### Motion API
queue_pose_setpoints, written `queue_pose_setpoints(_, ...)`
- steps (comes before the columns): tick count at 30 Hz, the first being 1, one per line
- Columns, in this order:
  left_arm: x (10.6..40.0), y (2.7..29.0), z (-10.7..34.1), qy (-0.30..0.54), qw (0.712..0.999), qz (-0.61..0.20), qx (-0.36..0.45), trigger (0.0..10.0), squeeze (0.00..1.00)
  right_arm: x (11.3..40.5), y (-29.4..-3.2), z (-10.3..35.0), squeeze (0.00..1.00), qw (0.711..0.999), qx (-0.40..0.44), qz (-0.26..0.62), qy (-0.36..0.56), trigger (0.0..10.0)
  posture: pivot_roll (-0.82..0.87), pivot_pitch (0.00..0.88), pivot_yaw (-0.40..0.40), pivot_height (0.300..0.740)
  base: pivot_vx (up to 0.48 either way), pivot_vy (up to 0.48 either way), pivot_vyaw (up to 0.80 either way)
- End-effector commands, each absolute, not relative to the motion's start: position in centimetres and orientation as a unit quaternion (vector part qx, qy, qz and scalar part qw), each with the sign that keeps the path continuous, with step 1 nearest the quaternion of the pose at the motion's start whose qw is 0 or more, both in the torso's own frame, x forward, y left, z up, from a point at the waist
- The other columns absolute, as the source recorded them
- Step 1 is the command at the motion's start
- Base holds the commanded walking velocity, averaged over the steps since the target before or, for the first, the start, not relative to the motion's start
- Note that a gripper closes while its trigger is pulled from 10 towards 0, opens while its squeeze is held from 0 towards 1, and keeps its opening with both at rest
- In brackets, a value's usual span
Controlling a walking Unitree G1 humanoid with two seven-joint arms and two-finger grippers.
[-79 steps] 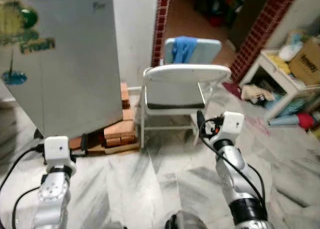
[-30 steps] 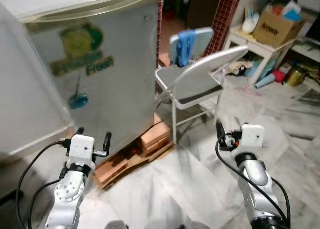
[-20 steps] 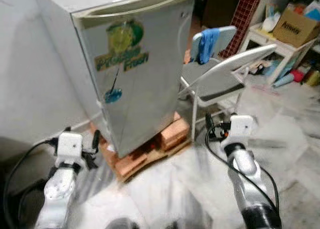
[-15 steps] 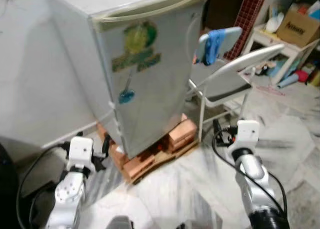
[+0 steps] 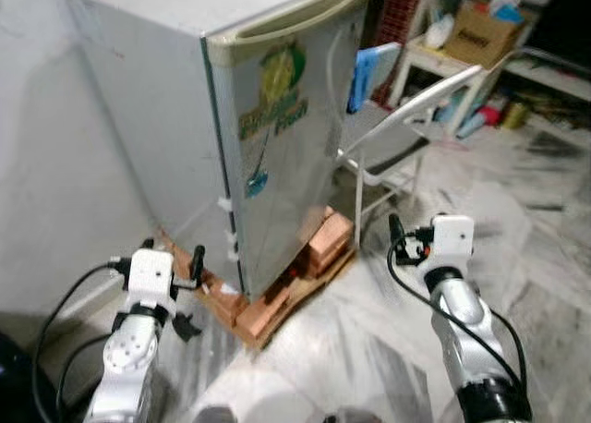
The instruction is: Restocking fridge
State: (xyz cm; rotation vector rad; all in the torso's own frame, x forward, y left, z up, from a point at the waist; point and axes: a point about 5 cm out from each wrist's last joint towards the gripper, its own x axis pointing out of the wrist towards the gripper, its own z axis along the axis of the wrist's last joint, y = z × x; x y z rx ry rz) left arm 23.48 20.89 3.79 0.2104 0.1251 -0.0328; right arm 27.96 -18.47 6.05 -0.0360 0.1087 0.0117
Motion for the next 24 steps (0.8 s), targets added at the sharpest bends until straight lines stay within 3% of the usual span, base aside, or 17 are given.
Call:
queue_pose_setpoints(1,23.84,20.97,4.15,0.055,0.993,-0.013,0.108,10.0,0.0,28.19,-18.54,6.53,0.0,0.999,-0.024,0.007,0.046,10.0,0.02,0.003,-0.048,0.74,0.0,0.428,-0.8)
queue_pose_setpoints(14,23.98,20.94,4.15,0.053,0.993,-0.014,0.108,10.0,0.0,28.34,-18.48,6.57,0.0,0.999,-0.027,0.009,0.043,10.0,0.01,0.005,-0.05,0.74,0.0,0.302,-0.78)
queue_pose_setpoints(24,24.01,20.64,4.12,0.049,0.992,-0.024,0.113,10.0,0.0,28.51,-18.31,6.59,0.0,0.998,-0.029,0.012,0.045,10.0,0.02,0.01,-0.053,0.74,0.0,0.0,0.0)
